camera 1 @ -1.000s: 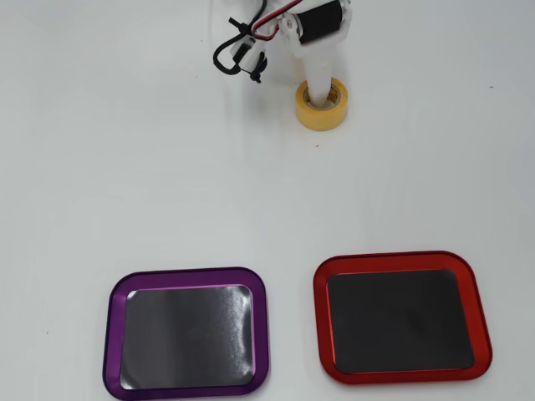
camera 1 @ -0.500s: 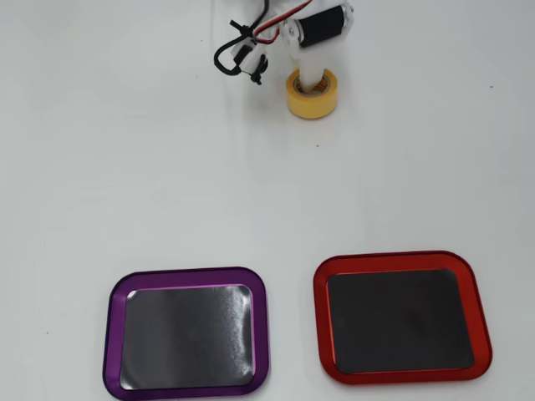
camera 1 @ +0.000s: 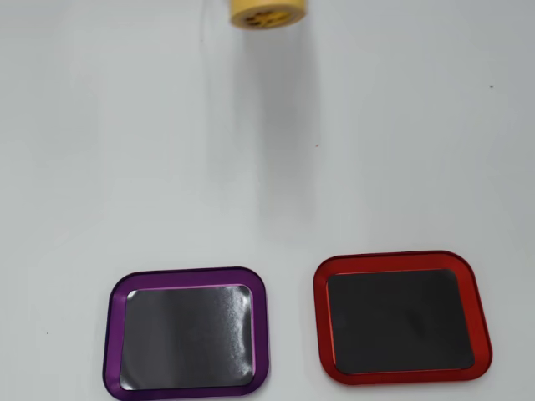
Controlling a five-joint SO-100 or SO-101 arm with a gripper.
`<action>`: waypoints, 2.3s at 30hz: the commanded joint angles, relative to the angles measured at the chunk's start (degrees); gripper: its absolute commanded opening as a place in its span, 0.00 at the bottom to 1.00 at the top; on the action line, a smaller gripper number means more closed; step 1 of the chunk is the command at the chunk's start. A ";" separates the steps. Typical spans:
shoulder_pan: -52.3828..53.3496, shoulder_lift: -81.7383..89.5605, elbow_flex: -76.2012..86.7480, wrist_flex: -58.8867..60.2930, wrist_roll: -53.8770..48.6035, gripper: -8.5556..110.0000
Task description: Grasp a tape and put it in the right purple dish.
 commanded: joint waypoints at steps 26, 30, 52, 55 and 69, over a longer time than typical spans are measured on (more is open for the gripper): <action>4.57 -71.10 -48.52 -8.09 3.34 0.07; 4.57 -77.34 -57.48 -0.79 3.34 0.07; 3.69 -72.69 -91.58 58.97 14.50 0.19; 3.60 -63.46 -92.46 63.46 17.49 0.19; 3.78 -7.03 -38.94 57.92 19.86 0.19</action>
